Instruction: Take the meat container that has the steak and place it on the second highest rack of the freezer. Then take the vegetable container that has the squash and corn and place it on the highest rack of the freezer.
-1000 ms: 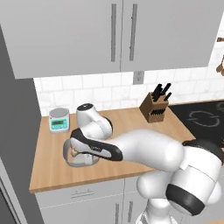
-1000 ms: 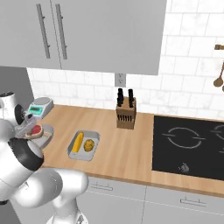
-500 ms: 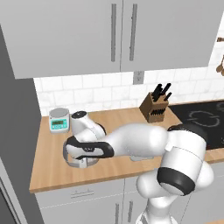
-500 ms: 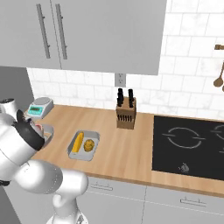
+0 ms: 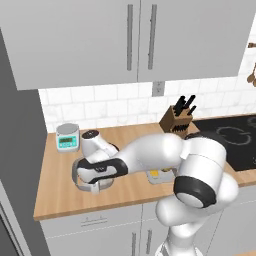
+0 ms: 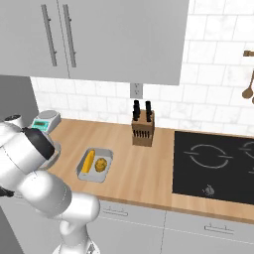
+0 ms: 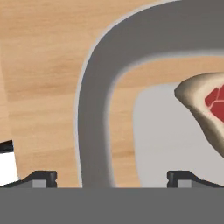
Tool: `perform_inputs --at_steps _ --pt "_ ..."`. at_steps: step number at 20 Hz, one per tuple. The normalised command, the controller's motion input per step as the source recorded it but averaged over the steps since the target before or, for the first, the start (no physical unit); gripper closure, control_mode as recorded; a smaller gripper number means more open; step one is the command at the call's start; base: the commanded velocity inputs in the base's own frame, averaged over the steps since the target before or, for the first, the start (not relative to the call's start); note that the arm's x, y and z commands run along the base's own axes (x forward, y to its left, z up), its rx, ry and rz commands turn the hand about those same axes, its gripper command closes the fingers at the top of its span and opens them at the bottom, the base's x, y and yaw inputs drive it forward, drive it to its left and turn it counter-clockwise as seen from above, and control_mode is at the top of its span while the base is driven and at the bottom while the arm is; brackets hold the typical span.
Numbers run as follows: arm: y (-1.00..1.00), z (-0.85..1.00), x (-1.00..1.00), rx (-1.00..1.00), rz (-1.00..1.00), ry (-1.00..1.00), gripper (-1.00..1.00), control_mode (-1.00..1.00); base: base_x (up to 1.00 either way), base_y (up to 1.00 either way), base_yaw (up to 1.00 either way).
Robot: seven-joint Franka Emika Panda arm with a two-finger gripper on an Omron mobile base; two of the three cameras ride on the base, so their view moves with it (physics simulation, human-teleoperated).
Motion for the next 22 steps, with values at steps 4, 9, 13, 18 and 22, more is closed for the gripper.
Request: perform_inputs --at_steps 4,9,13,18,22 --pt "0.01 -0.47 0.05 0.00 0.00 0.00 -1.00 -1.00 0.00 0.00 0.00" --pt "0.00 -0.35 0.06 0.00 0.00 0.00 -1.00 -1.00 0.00 0.00 0.00" --pt "0.00 -0.21 0.05 0.00 0.00 0.00 -1.00 -1.00 0.00 0.00 0.00" --pt "0.00 -0.02 0.00 0.00 0.00 0.00 1.00 -1.00 0.00 0.00 0.00" --pt "0.00 0.00 0.00 0.00 0.00 0.00 1.00 -1.00 0.00 0.00 0.00"
